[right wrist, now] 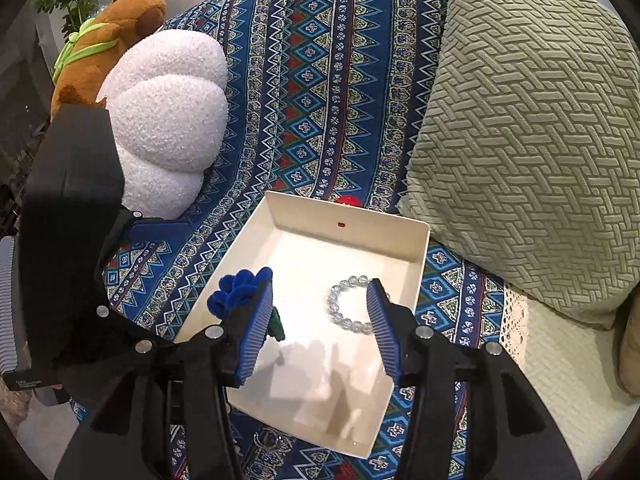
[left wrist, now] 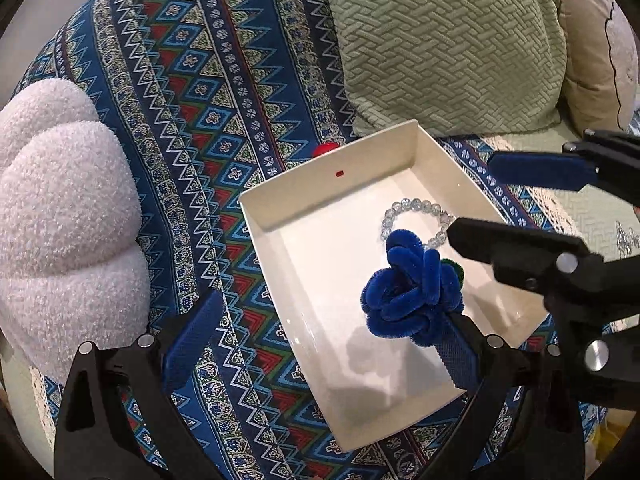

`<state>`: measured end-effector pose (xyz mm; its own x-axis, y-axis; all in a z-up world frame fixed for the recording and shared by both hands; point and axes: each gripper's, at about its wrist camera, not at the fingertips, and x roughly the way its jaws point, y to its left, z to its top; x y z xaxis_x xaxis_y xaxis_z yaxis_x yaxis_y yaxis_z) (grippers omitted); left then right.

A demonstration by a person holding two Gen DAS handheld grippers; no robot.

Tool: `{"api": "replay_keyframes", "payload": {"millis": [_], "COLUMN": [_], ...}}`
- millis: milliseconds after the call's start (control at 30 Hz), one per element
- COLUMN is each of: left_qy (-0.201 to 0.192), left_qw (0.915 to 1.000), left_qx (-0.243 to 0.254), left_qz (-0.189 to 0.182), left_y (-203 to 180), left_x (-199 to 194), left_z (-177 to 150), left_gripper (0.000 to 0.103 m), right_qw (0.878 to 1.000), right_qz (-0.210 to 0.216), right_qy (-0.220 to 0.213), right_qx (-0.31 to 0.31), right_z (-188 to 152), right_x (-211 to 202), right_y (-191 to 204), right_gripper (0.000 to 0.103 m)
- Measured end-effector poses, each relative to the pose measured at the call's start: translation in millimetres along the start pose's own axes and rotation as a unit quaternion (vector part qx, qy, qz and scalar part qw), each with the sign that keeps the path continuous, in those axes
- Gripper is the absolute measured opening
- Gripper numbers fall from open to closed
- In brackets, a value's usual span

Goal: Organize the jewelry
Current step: 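Lower the blue flower into the tray and open the left tool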

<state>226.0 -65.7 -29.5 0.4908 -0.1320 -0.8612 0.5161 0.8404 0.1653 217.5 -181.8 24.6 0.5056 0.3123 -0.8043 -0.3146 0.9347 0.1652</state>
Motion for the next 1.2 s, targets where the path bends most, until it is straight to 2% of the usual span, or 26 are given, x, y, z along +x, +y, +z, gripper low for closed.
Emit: {"api": "replay_keyframes", "payload": {"millis": [300,433,567,767,833,933,967,1000,1067,1100,1133,1167,1200], "left_qy": [-0.019,-0.020,-0.008,0.000,0.000,-0.005,0.000,0.001,0.013,0.001,-0.004,0.002,0.004], "left_qw": [0.9997,0.9993,0.9993,0.9996,0.9999,0.9993,0.9985,0.9964,0.9975,0.9976,0.9985,0.9992,0.9989], "left_qx": [-0.015,-0.021,-0.035,-0.024,-0.012,-0.024,-0.025,-0.047,-0.042,-0.039,-0.035,-0.016,-0.006], "left_qz": [0.000,0.024,0.006,-0.012,0.000,-0.028,-0.049,-0.070,-0.056,-0.057,-0.042,-0.037,-0.046], "left_y": [4.7,10.8,17.0,13.2,10.3,13.9,15.5,21.2,21.1,22.0,20.9,17.0,15.1], "left_x": [-10.2,-8.1,-4.8,-2.4,-1.0,-1.4,-0.9,0.2,3.1,0.1,-1.6,-1.7,-2.6], "left_z": [0.4,1.0,2.5,3.6,3.9,2.1,2.0,1.4,2.2,2.1,1.0,1.3,1.2], "left_gripper": [0.096,0.096,0.096,0.096,0.096,0.096,0.096,0.096,0.096,0.096,0.096,0.096,0.096], "right_qw": [1.000,1.000,0.999,0.999,0.999,0.998,0.998,0.998,0.998,0.998,0.998,0.998,0.998], "right_qz": [0.005,-0.002,-0.006,-0.009,-0.009,-0.009,-0.008,-0.008,-0.008,-0.007,-0.008,-0.009,-0.010], "right_qy": [-0.002,-0.014,-0.023,-0.024,-0.022,-0.024,-0.023,-0.024,-0.025,-0.025,-0.025,-0.025,-0.024], "right_qx": [0.005,0.015,0.029,0.041,0.044,0.049,0.052,0.053,0.056,0.056,0.056,0.054,0.053], "right_z": [1.3,0.5,-4.4,-13.7,-16.4,-19.7,-20.7,-21.5,-23.1,-23.9,-24.3,-24.8,-25.1], "right_x": [3.6,-1.5,-8.0,-11.7,-11.5,-12.5,-12.7,-12.7,-13.8,-14.1,-14.6,-14.7,-14.3], "right_y": [1.1,-4.2,-13.9,-24.7,-26.9,-30.0,-31.2,-31.8,-32.6,-33.2,-33.3,-33.3,-33.5], "right_gripper": [0.050,0.049,0.049,0.049,0.050,0.050,0.050,0.050,0.050,0.050,0.051,0.051,0.051]}}
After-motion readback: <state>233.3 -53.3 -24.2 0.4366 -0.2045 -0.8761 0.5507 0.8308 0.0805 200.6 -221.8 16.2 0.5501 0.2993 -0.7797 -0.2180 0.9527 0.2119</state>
